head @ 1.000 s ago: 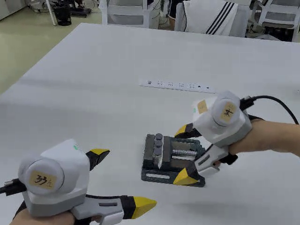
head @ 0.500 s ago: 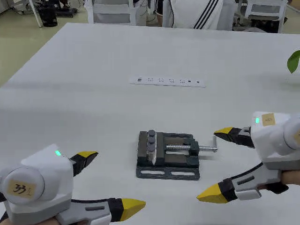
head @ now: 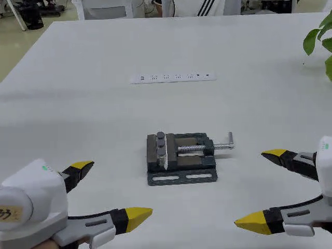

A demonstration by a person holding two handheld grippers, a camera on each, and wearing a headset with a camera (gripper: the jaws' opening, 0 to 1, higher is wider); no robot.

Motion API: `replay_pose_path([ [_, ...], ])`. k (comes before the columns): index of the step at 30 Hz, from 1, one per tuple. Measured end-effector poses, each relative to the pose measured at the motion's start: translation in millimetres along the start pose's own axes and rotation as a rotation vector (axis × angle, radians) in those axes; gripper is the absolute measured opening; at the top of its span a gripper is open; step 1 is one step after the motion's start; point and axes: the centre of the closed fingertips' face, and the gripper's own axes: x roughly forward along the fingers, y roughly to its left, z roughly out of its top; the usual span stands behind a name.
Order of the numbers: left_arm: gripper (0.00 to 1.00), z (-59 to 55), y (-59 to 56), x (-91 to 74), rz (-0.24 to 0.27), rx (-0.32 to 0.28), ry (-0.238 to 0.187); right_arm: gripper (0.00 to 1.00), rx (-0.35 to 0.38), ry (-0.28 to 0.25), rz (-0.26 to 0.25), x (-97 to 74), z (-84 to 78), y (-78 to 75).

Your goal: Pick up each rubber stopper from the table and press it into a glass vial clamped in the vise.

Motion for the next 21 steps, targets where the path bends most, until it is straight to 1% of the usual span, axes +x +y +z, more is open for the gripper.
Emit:
replay_pose_path([
  [4,0.94,1.2,-2.8,2.4,-0.007,0.005,0.004,0.99,0.026,-0.015,-0.029,-4.1,-3.2,-4.6],
  [8,0.94,1.6,-2.8,1.9,-0.011,0.007,0.002,0.99,0.038,-0.020,-0.042,-4.8,-3.4,-7.5],
  [13,0.94,-4.3,-4.0,-0.3,-0.013,0.001,0.019,0.99,0.038,-0.023,-0.043,-5.3,-3.6,-8.6],
  [19,0.94,-8.6,-4.3,-5.4,-0.007,-0.007,0.029,0.99,0.034,-0.015,-0.036,-4.2,-3.9,-7.9],
  [21,0.94,-9.1,-3.8,-7.8,-0.003,-0.013,0.024,0.99,0.031,-0.014,-0.029,-3.1,-2.9,-7.1],
])
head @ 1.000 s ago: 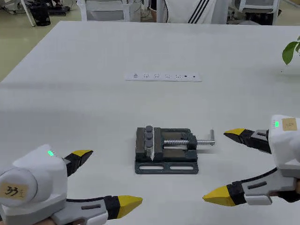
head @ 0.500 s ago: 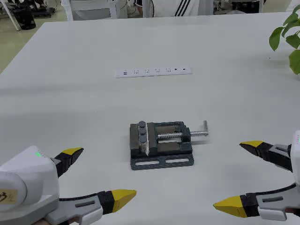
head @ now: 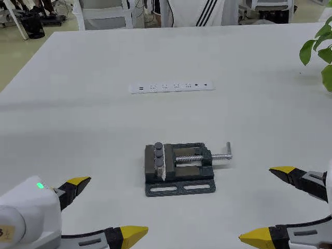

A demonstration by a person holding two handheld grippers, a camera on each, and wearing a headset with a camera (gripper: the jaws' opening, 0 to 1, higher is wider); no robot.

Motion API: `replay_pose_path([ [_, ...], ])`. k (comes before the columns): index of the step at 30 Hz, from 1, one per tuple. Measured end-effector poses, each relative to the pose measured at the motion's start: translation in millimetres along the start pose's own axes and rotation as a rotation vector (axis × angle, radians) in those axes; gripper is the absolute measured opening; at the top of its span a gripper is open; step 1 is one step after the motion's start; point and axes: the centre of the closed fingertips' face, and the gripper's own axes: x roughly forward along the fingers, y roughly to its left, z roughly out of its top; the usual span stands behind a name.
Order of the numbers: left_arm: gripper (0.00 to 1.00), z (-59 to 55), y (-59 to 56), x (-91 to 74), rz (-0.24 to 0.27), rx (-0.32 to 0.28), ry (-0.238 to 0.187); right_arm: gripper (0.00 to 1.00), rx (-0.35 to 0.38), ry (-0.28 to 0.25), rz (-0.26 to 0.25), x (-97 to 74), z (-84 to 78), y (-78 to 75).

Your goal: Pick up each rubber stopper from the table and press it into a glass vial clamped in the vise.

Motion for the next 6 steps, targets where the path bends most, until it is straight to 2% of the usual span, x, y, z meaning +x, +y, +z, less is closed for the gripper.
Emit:
replay_pose_path([
  [6,0.94,-2.0,0.1,-3.5,0.013,-0.004,0.010,0.99,0.003,-0.014,0.011,-1.1,5.1,2.4],
])
